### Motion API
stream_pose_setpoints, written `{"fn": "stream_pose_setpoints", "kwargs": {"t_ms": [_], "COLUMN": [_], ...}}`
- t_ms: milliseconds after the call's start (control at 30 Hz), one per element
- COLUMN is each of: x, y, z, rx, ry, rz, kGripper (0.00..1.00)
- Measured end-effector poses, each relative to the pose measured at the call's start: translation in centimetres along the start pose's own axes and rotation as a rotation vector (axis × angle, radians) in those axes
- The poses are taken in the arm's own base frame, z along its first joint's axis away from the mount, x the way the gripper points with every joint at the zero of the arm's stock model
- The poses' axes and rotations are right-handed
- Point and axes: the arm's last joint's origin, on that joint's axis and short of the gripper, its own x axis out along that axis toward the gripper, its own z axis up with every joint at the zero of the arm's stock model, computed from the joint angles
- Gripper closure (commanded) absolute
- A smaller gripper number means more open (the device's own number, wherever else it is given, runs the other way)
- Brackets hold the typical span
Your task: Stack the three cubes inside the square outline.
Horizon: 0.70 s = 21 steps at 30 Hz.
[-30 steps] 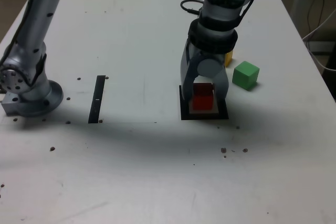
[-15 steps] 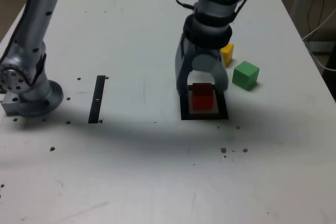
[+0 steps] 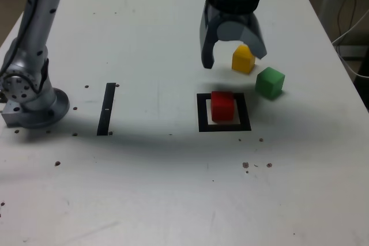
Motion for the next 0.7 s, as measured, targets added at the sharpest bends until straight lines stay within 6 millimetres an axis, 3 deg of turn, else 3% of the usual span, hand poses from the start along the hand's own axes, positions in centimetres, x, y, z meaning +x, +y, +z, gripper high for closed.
{"fn": "stream_pose_setpoints", "kwargs": {"t_ms": [300, 500, 700], "x": [-0.2, 1.7, 3.3], "y": [3.1, 5.8, 8.2], "z": [1.8, 3.6, 4.0], "rx": [0.067, 0.102, 0.185], "ry": [-0.007, 0.037, 0.068], "rz": [-0.014, -0.044, -0.072], "kGripper": [0.01, 0.01, 0.01]}}
